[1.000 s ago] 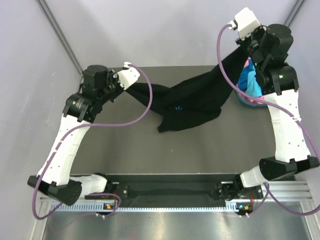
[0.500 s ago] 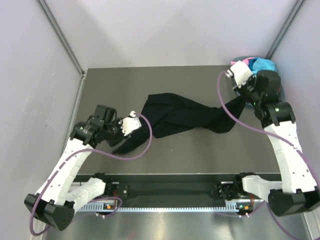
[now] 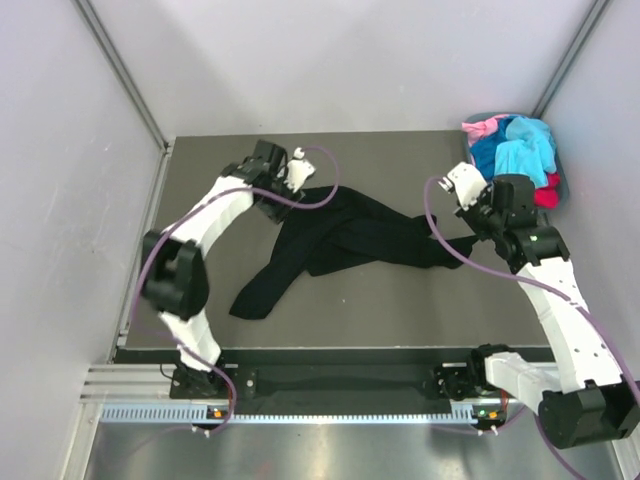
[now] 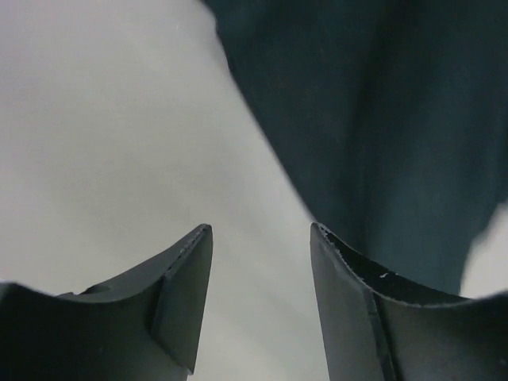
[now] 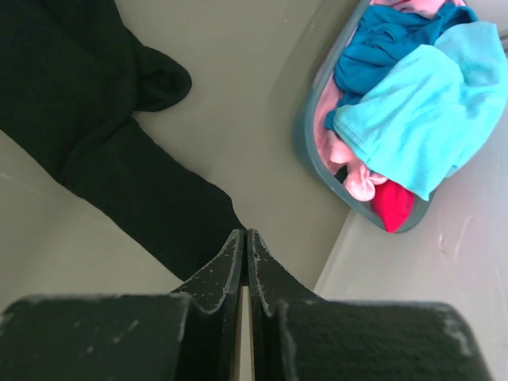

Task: Fold and stack the t-shirts
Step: Flatten the tshirt out

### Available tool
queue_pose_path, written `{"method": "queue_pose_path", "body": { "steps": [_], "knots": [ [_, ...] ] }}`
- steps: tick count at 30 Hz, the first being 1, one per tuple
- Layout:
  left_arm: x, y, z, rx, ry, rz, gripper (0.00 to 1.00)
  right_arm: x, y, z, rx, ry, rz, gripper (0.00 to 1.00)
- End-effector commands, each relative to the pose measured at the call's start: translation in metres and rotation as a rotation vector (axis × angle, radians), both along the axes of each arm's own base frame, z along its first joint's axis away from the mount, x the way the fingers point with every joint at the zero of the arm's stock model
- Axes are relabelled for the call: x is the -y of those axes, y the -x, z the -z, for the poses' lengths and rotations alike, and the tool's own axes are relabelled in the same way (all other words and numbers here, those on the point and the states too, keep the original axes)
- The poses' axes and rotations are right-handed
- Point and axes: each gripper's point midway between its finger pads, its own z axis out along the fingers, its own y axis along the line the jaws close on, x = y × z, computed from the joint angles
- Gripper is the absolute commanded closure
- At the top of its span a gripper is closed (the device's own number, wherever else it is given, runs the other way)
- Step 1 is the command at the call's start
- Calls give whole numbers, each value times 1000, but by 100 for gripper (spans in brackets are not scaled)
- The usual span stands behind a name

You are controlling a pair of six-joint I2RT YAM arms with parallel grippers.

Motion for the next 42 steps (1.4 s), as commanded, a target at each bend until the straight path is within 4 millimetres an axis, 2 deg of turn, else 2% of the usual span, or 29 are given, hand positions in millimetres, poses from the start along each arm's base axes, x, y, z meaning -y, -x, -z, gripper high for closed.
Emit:
{"method": "queue_pose_path", "body": {
  "steps": [1,5,6,7,8,9,10,11,12,14,15,16,17,18,19,21,22,27,33,38,41,42],
  "knots": [
    [23,-45,9,-10,88,-93,43,-4,-10,-2,40,-54,11,100],
    [32,-94,26,24,134,-121,37,-3,-12,18,11,-46,18,100],
    [37,-109,17,49,172,-132,35,-3,-14,19,15,-46,19,100],
    [38,-117,34,21,173,-146,35,-3,-15,23,11,-46,21,100],
    [34,-126,37,18,180,-168,35,-3,-15,29,-2,-47,22,100],
    [37,-142,25,53,209,-185,34,-4,-17,31,3,-49,23,100],
    [37,-149,39,35,210,-200,34,-4,-19,34,-5,-52,27,100],
    [34,-157,40,41,221,-213,34,-5,-19,39,-15,-56,26,100],
    [37,-170,31,80,252,-225,34,-5,-21,40,-13,-60,27,100],
    [37,-181,38,84,286,-236,33,-7,-22,44,-21,-67,26,100],
    [39,-191,28,115,308,-237,32,-7,-23,45,-18,-67,26,100],
    [42,-194,41,95,308,-234,32,-7,-24,47,-23,-69,29,100],
    [44,-196,45,84,312,-230,33,-7,-24,50,-27,-67,30,100],
    [49,-204,36,99,332,-224,33,-7,-26,50,-24,-69,29,100],
    [53,-200,56,45,338,-217,34,-7,-26,53,-32,-67,29,100],
    [57,-204,61,33,359,-215,34,-7,-27,54,-33,-64,29,100],
    [60,-204,70,20,364,-214,35,-7,-28,56,-39,-63,30,100],
    [66,-199,92,-33,389,-218,39,-7,-31,58,-43,-57,29,100],
    [65,-185,105,-77,385,-209,40,-8,-35,62,-50,-60,27,100],
    [66,-165,115,-160,382,-201,50,-9,-35,67,-61,-66,27,100],
    [66,-155,107,-167,397,-193,48,-9,-34,64,-53,-70,28,100],
    [63,-146,107,-172,390,-196,47,-10,-34,65,-54,-69,27,100]
  ]
}}
